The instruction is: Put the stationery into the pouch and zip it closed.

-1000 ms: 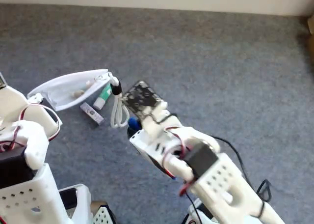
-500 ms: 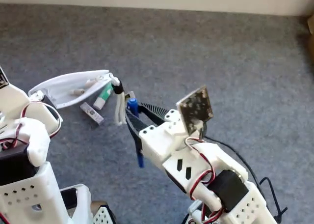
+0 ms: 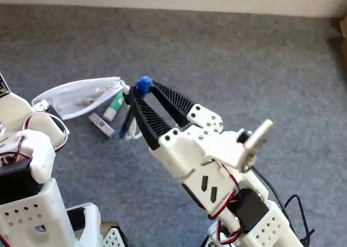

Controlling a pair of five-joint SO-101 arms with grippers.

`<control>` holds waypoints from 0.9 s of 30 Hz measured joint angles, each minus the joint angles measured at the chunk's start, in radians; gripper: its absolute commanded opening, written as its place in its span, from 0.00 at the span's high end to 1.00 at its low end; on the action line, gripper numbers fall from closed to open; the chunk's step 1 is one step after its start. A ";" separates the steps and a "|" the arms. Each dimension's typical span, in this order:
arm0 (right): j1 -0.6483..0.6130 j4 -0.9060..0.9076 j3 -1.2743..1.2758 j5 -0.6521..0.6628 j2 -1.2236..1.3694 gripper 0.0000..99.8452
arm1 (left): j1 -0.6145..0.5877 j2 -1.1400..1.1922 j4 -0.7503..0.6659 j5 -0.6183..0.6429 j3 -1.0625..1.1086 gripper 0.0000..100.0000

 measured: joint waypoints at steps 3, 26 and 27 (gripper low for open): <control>0.000 -0.098 0.000 0.000 0.000 1.00 | 0.000 0.000 0.000 0.000 0.000 0.99; 0.000 -0.586 -0.006 0.000 0.359 1.00 | 0.000 0.000 0.000 0.000 0.000 0.99; 0.000 -0.597 -0.006 0.000 0.374 1.00 | 0.000 0.000 0.000 0.000 0.000 0.99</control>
